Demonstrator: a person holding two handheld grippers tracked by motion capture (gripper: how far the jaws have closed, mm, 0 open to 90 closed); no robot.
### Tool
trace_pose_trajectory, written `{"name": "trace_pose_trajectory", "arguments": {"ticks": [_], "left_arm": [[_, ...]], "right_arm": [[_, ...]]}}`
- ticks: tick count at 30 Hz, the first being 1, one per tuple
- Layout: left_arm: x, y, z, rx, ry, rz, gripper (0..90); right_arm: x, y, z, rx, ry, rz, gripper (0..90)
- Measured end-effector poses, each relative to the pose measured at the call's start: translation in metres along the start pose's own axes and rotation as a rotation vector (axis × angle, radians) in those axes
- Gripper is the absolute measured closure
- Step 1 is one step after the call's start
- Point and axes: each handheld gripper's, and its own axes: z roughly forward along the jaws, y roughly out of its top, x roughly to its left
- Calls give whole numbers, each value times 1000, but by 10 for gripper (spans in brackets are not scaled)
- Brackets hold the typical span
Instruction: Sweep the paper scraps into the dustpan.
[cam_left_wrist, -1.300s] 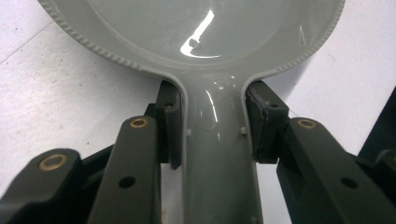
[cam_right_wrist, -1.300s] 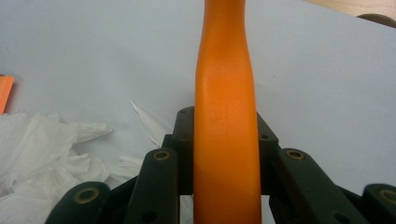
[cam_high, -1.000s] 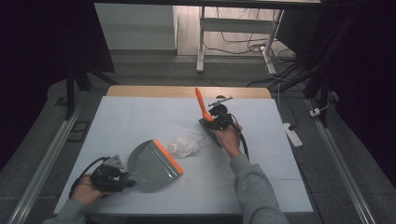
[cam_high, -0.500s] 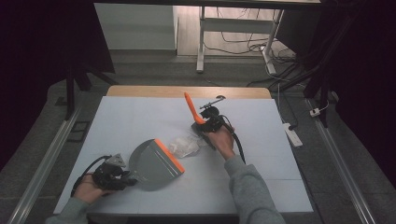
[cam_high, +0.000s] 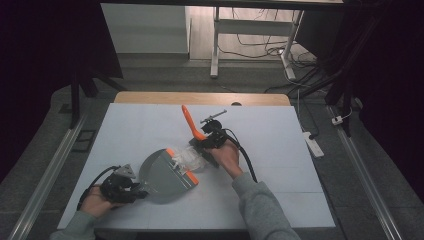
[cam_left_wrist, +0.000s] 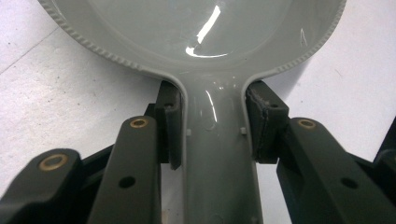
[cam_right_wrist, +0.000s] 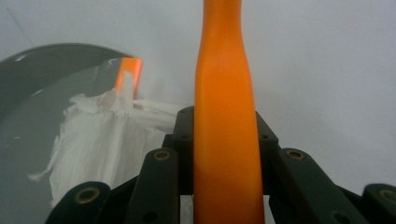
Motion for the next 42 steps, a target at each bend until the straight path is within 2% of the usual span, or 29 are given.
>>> {"name": "trace_pose_trajectory", "arguments": {"ticks": [12, 17, 32, 37, 40, 42], "left_arm": [[-1, 2, 1, -1, 3, -1, 619], [-1, 3, 2, -1, 5, 0, 619], [-1, 4, 2, -1, 4, -3, 619], [-1, 4, 3, -2, 4, -6, 619], [-1, 4, 3, -2, 4, -5, 619], [-2, 4, 3, -2, 6, -5, 619]], "right_arm": [[12, 0, 3, -1, 14, -24, 704], [21, 0, 5, 2, 16, -50, 704], [46, -2, 8, -2, 73, -88, 704], [59, -2, 6, -2, 121, -122, 704], [65, 1, -1, -32, 162, -129, 703], [64, 4, -11, -66, 151, -135, 703]]}}
